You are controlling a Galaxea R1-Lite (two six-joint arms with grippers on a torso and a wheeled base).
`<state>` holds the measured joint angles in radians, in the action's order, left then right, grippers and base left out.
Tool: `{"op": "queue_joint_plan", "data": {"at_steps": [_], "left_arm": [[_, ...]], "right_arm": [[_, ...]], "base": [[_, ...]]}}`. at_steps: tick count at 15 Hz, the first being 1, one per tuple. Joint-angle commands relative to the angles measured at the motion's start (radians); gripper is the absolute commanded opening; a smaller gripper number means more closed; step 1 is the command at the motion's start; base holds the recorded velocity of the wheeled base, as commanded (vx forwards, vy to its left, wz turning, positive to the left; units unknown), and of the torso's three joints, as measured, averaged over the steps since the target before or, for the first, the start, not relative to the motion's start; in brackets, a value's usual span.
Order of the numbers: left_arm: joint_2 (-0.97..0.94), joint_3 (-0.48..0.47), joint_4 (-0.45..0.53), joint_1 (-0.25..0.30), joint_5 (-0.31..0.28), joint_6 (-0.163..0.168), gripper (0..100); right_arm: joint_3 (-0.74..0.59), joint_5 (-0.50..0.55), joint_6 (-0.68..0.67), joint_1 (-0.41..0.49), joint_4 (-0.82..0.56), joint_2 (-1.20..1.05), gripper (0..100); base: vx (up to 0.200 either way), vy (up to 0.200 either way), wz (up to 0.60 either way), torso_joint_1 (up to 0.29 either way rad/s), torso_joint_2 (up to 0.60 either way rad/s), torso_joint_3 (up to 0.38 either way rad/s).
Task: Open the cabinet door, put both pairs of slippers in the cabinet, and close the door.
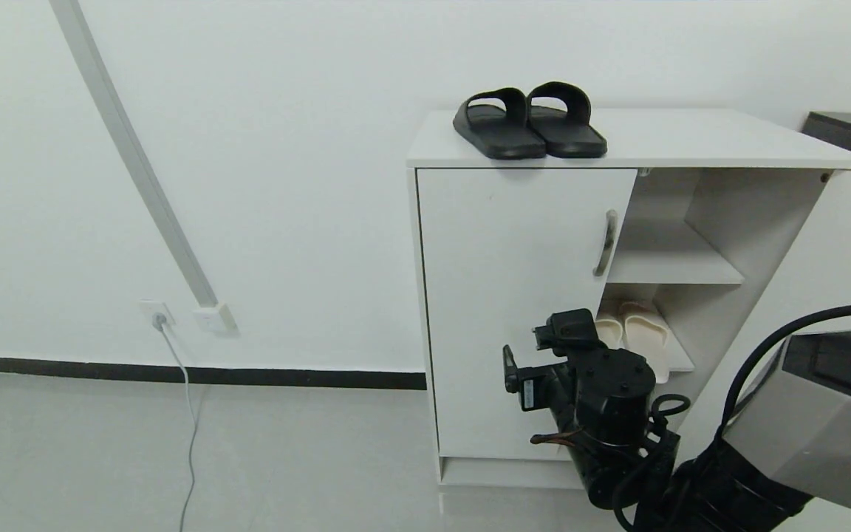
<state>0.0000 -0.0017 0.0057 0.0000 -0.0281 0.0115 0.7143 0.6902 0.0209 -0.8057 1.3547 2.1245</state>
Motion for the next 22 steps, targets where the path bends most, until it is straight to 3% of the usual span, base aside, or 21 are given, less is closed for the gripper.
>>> {"op": "queue_joint_plan", "data": {"at_steps": [1, 22], "left_arm": [[0.002, 0.0, 0.0, 0.0, 0.0, -0.001, 0], [0.002, 0.0, 0.0, 0.0, 0.0, 0.001, 0]], "right_arm": [[-0.001, 0.0, 0.001, 0.0, 0.0, 0.002, 100], [-0.013, -0.005, 0.001, 0.053, 0.017, 0.034, 100]], "base": [[0.0, 0.0, 0.0, 0.115, -0.47, -0.349], [0.0, 0.0, 0.0, 0.198, -0.52, -0.323]]}}
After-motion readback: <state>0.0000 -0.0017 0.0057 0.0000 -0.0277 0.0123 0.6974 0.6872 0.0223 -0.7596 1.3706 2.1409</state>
